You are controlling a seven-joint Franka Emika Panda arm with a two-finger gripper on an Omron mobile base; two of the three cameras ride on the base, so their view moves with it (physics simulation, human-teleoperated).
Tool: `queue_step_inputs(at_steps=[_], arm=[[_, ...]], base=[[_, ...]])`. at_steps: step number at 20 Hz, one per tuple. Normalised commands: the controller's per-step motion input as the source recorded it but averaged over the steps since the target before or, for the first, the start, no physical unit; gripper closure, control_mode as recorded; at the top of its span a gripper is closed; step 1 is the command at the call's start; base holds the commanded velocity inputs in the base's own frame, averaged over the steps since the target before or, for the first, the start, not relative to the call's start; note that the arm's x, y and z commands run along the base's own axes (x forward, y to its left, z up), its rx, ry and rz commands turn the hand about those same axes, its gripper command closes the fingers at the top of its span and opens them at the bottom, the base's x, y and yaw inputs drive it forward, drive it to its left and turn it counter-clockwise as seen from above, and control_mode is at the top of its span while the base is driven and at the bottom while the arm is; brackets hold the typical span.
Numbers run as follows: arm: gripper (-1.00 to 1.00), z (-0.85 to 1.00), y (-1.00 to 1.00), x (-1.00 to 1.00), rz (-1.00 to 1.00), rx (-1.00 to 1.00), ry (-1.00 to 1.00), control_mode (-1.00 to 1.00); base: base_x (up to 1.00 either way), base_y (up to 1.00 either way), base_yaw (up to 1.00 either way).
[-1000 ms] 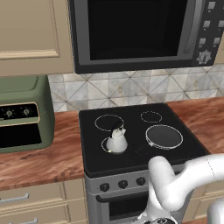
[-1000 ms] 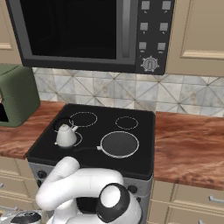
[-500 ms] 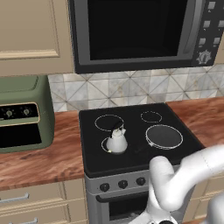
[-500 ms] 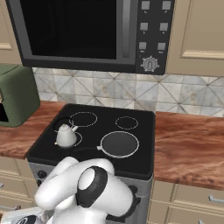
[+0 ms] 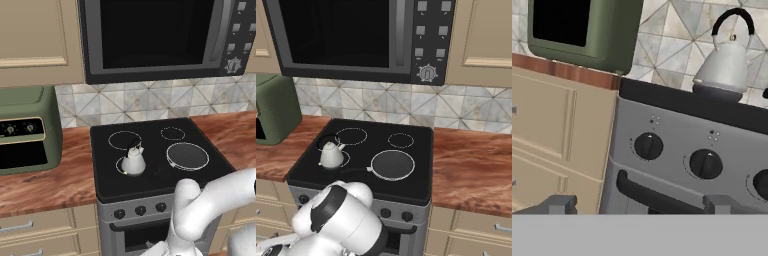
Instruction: Pick the kettle from the counter and place it on a stove burner. Then turn the burner on.
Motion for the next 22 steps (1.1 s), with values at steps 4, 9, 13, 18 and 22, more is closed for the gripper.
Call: queue_step_inputs(at_steps=[4, 9, 13, 18, 22], arm=[[-1.00, 0.02, 0.00, 0.34, -0.05, 0.00, -0.02, -1.00], [-1.00, 0.13, 0.00, 0.36, -0.04, 0.00, -0.07, -1.00], [-1.00, 0.21, 0.00, 0.26, -0.02, 0.00, -0.05, -1.00], [-1.00, 0.01, 0.00, 0.44, -0.01, 0.00, 0.00, -1.00], [-1.00, 0.00, 0.00, 0.50, 0.00, 0.00, 0.00, -1.00]], base=[[0.00, 0.00, 0.00], [0.00, 0.00, 0.00], [0.00, 0.00, 0.00], [0.00, 0.00, 0.00], [0.00, 0.00, 0.00]])
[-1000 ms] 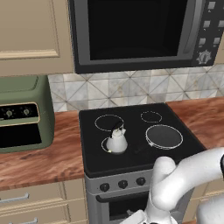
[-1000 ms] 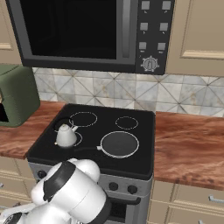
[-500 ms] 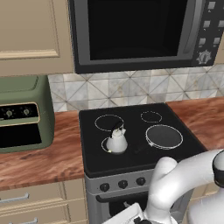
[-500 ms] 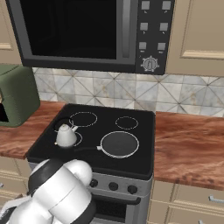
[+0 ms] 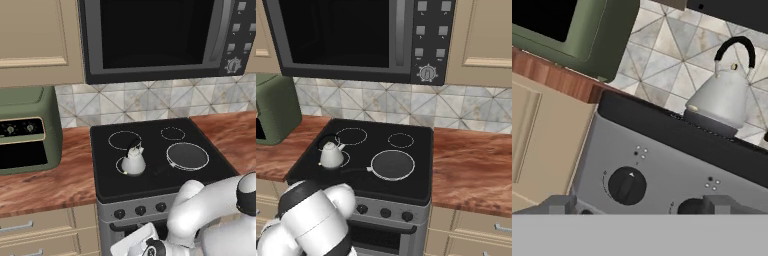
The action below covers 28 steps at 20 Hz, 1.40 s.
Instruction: Pick the kettle from the counter and place it on a stove burner. Then turn the burner on.
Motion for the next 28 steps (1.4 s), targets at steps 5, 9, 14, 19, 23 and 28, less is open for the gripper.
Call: queue_step_inputs(at_steps=[5, 9, 14, 19, 23, 28], arm=[[-1.00, 0.00, 0.07, 0.58, 0.00, 0.00, 0.00, -1.00], [-1.00, 0.00, -0.07, 0.35, -0.03, 0.02, 0.00, -1.00], [-1.00, 0.00, -0.26, 0.12, -0.02, 0.08, 0.01, -1.00], [-1.00, 0.00, -0.03, 0.12, 0.00, 0.02, 0.00, -1.00], [-1.00, 0.00, -0.14, 0.37, 0.00, 0.19, 0.00, -1.00], [-1.00, 0.00, -0.34, 0.24, 0.00, 0.15, 0.00, -1.00]], base=[[0.00, 0.00, 0.00], [0.00, 0.00, 0.00], [0.00, 0.00, 0.00], [0.00, 0.00, 0.00], [0.00, 0.00, 0.00], [0.00, 0.00, 0.00]])
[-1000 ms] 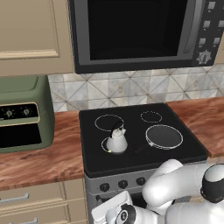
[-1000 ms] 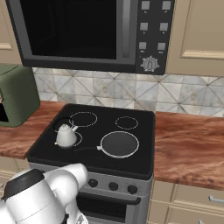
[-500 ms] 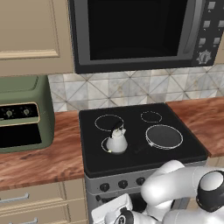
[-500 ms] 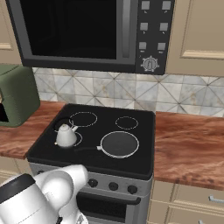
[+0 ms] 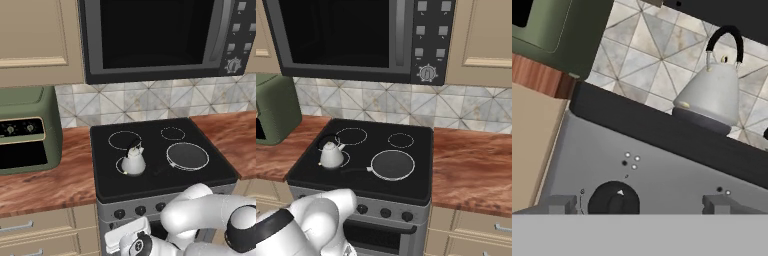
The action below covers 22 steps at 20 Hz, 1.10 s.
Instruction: Pick the kettle from the counter and place it on a stove burner. Then turn the burner on.
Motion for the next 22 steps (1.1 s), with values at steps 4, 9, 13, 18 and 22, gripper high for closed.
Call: queue_step_inputs(at_steps=[4, 9, 13, 18, 22], arm=[[-1.00, -0.09, -0.56, 0.07, 0.00, 0.18, 0.00, -1.00], [-1.00, -0.03, -0.09, 0.47, 0.00, 0.11, 0.00, -1.00], [-1.00, 0.00, 0.00, 0.47, 0.00, 0.05, 0.00, -1.00], [-1.00, -0.06, 0.00, 0.42, 0.00, 0.01, 0.00, -1.00], [-1.00, -0.53, 0.00, 0.20, 0.00, 0.00, 0.04, -1.00]], base=[[0.00, 0.00, 0.00], [0.00, 0.00, 0.00], [0.00, 0.00, 0.00], [0.00, 0.00, 0.00], [0.00, 0.00, 0.00]])
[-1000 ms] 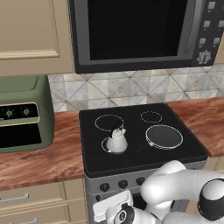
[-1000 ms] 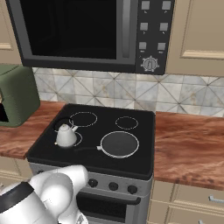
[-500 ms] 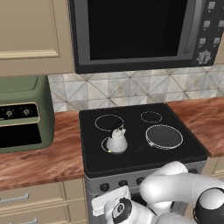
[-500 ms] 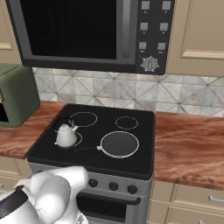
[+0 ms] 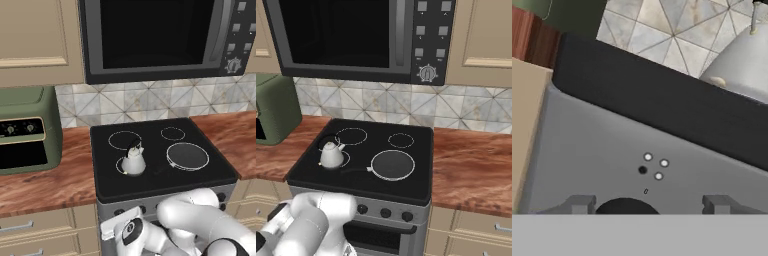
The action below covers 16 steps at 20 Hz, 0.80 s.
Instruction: Pick the kettle from the counter and place it on a stove burner. Then turn the burner on.
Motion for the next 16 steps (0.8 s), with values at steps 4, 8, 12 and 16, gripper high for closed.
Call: queue_step_inputs(at_steps=[4, 8, 12, 16], arm=[[-1.00, -0.72, 0.00, 0.04, 0.00, 0.00, 0.07, -1.00], [-1.00, -0.50, 0.00, 0.00, 0.00, 0.01, 0.02, -1.00], [-1.00, 0.00, -0.07, -0.04, 0.00, 0.02, 0.02, -1.00], [-1.00, 0.02, -0.39, -0.64, -0.05, 0.14, -0.02, -1.00]], base=[[0.00, 0.00, 0.00], [0.00, 0.00, 0.00], [0.00, 0.00, 0.00], [0.00, 0.00, 0.00]])
